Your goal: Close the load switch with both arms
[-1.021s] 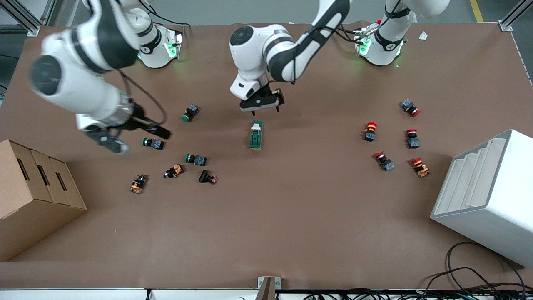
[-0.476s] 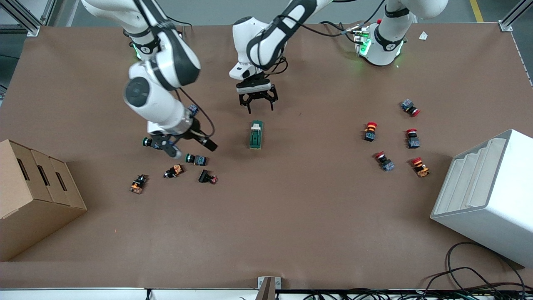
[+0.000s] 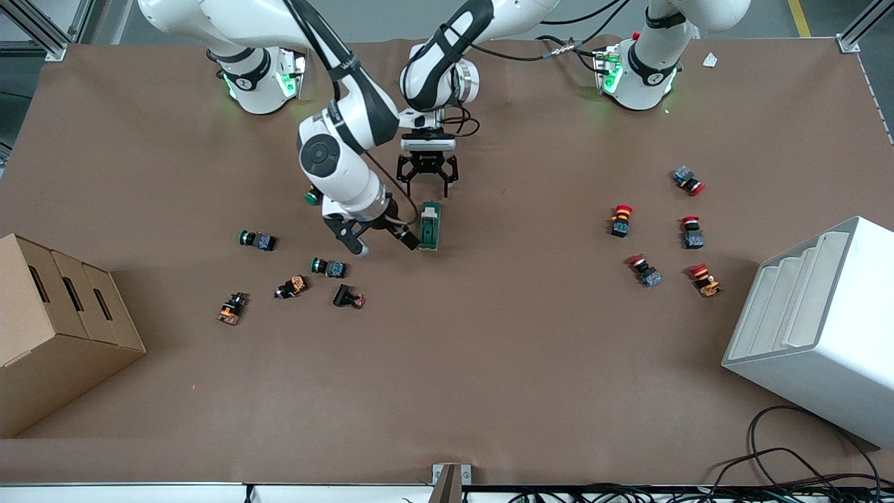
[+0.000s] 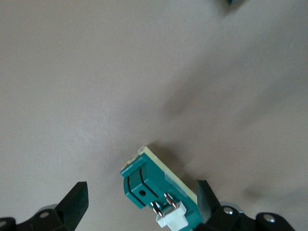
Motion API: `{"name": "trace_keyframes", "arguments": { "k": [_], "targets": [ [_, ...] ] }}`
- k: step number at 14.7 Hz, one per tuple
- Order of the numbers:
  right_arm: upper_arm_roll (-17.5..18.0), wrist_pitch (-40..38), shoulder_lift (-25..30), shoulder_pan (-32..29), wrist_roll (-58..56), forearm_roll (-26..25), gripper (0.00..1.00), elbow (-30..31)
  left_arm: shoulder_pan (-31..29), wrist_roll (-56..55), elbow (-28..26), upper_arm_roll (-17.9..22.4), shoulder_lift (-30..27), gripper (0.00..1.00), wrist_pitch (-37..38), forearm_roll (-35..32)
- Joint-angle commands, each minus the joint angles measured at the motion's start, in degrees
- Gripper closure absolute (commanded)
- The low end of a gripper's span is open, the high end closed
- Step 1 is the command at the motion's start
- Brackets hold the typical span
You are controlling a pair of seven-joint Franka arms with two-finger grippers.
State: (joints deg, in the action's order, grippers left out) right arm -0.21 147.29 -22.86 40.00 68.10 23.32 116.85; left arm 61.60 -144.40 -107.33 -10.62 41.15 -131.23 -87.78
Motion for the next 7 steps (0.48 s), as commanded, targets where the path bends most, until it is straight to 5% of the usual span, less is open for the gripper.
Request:
{"name": "trace_keyframes", "arguments": {
  "k": [1, 7],
  "targets": [
    [-0.5, 1.4, -0.7, 2.7, 0.4, 2.7, 0.00, 0.0, 0.9, -1.9, 0.1, 0.3, 1.2, 0.01, 3.3, -3.9],
    [-0.5, 7.6, -2.9, 7.9, 0.5, 5.6, 0.00, 2.2, 1.7, -3.9, 0.7, 0.3, 4.7, 0.00, 9.0, -9.2]
  ]
}}
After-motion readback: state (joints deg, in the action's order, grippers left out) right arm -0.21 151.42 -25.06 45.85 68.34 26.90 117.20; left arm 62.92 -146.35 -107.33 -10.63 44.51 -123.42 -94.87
